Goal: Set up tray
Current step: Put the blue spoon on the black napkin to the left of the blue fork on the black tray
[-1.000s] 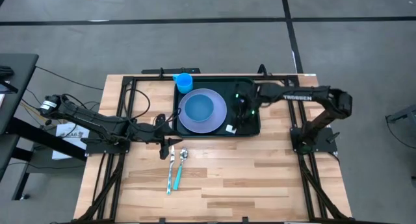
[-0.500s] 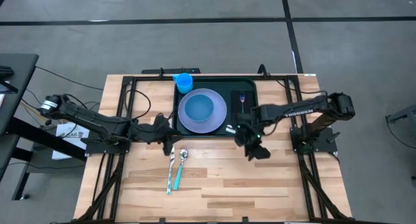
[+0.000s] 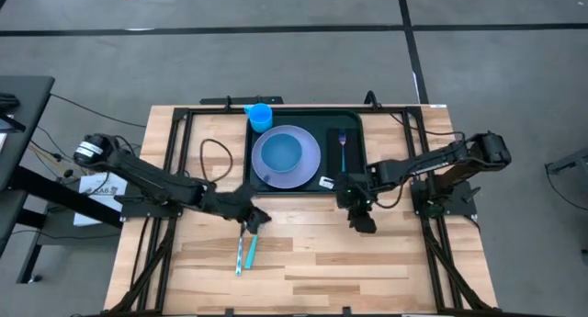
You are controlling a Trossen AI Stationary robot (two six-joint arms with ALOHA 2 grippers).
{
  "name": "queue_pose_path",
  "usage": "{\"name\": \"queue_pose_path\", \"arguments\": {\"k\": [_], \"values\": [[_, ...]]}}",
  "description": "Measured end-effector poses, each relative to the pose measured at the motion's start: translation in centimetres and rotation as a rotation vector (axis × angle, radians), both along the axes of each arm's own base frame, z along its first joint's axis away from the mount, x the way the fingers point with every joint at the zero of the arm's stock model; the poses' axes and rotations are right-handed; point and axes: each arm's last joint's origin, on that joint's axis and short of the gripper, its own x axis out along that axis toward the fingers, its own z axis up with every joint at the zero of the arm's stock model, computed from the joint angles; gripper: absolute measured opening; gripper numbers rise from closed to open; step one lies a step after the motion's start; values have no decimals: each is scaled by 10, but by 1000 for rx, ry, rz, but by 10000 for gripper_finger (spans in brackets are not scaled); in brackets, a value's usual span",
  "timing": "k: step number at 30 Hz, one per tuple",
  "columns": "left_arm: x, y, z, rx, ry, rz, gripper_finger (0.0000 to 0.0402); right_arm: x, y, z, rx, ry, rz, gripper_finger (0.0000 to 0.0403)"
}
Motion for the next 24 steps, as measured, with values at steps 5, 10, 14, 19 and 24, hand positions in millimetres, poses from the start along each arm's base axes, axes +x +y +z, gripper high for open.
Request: {"name": "queue_pose_path", "arguments": {"k": [5,10,14,19,24], "values": [[8,-21,10,-43,190,50,128,6,3,18,-114,-168,-79,118],[16,-34,20,40,515,150,128,9,15,36,-151,-332,-129,118],[39,-53,24,62,646,116,128,7,26,41,-212,-376,-173,118],[64,-72,18,130,776,59,128,5,39,42,-256,-400,-163,118],[72,-77,12,144,869,49,128,2,46,41,-265,-404,-143,118]]}}
